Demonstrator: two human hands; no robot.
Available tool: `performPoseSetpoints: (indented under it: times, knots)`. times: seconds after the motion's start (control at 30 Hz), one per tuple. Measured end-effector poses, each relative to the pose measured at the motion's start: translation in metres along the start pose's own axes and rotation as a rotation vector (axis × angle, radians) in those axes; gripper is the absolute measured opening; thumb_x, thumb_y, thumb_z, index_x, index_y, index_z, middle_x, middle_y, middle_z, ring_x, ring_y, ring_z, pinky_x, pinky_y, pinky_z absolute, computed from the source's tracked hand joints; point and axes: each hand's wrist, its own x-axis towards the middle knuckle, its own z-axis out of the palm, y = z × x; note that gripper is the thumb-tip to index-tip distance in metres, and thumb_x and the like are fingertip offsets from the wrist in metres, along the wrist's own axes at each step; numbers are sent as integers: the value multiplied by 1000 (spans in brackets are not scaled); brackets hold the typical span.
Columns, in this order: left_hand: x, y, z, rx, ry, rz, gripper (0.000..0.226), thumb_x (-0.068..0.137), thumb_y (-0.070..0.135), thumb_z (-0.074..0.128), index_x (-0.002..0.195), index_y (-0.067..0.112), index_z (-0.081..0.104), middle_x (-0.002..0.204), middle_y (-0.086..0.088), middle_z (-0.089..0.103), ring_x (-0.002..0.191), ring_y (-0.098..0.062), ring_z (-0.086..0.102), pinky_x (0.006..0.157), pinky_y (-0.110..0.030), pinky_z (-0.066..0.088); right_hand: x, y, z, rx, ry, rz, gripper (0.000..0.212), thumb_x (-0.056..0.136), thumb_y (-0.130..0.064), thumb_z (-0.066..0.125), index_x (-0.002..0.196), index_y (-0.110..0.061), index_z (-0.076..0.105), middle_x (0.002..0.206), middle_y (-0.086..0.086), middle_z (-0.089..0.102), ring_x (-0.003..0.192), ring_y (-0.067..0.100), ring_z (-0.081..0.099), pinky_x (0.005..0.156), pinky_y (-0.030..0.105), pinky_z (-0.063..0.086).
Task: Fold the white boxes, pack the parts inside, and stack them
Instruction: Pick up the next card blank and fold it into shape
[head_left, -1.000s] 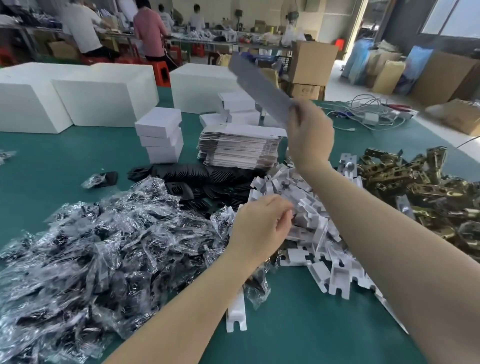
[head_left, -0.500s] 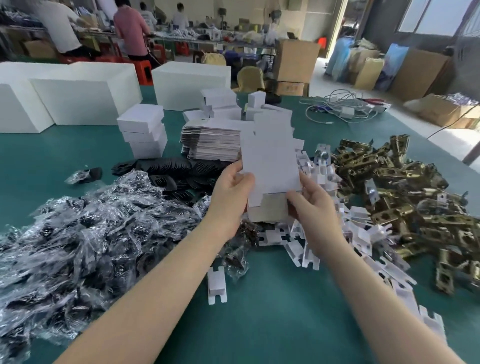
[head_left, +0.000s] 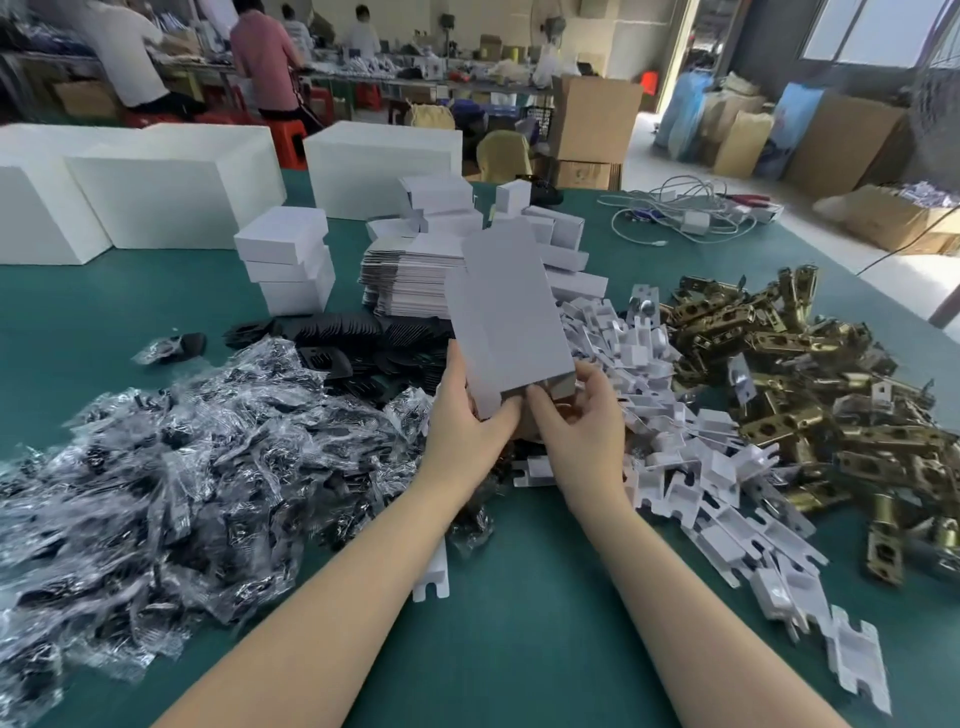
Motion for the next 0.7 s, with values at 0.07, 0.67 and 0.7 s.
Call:
performPoseSetpoints:
  times: [0.07,0.67,0.7]
  knots:
    - [-1,0,1,87,17,16,62,89,8,66,142,21,38,124,0,63,119,-16,59,101,-46,50,-3,3,1,-35,24,-43,28,88,-19,71,96,-40,52,82,-14,66,74,-2,63,63,13,49]
    - [-5,1,6,417,-15,123,49,106,19,37,154,17,29,148,5,44,124,-5,48,97,-12,39,-8,8,1,-128,-61,-139,81,86,2,46,155,-33,23,97,-51,52,67,0,50,63,14,47]
    - [-5,1,6,434,-15,123,49,106,19,38,154,16,29,149,-1,46,126,-13,50,99,-22,42,-8,8,1,-109,-67,-142,80,85,3,45,154,-31,25,99,-50,53,72,-5,53,65,9,45]
